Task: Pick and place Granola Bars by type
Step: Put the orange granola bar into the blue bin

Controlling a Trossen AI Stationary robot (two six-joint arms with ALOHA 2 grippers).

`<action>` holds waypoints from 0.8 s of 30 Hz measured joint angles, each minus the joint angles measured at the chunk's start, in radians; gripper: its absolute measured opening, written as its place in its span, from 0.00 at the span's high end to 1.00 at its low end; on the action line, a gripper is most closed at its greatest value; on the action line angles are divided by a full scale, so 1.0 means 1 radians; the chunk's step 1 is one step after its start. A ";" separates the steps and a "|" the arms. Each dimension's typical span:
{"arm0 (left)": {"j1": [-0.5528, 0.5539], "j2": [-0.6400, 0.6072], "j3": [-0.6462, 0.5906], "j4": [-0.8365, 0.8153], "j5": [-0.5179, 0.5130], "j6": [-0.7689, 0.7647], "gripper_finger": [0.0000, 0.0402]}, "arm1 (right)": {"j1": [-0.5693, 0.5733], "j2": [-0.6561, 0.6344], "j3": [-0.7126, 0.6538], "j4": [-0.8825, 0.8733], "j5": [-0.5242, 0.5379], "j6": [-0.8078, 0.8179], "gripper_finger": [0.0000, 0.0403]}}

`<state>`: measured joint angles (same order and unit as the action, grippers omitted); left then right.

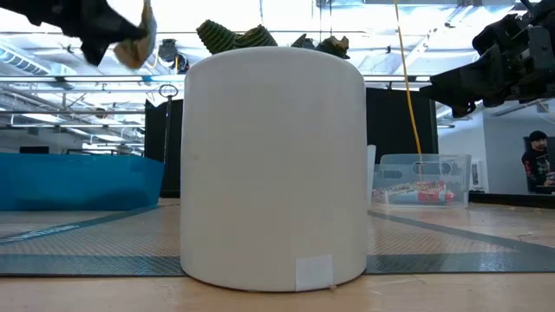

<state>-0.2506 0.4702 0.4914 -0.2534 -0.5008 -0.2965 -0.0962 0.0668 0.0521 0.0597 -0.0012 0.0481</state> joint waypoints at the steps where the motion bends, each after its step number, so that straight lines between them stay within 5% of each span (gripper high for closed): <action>1: 0.042 -0.003 0.022 -0.073 0.029 -0.064 1.00 | 0.000 0.000 0.000 0.000 0.000 0.000 0.56; 9: 0.226 0.122 0.160 -0.552 0.218 -0.360 1.00 | 0.000 0.000 0.000 0.000 0.000 0.000 0.56; 16: 0.301 0.287 0.183 -0.660 0.518 -0.321 1.00 | 0.000 0.000 0.000 0.000 0.000 0.000 0.56; 24: 0.406 0.433 0.184 -0.738 0.586 -0.269 1.00 | 0.000 0.000 0.000 0.000 0.000 0.000 0.56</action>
<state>0.1556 0.9029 0.6750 -0.9913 0.0852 -0.5655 -0.0959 0.0669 0.0521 0.0597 -0.0010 0.0483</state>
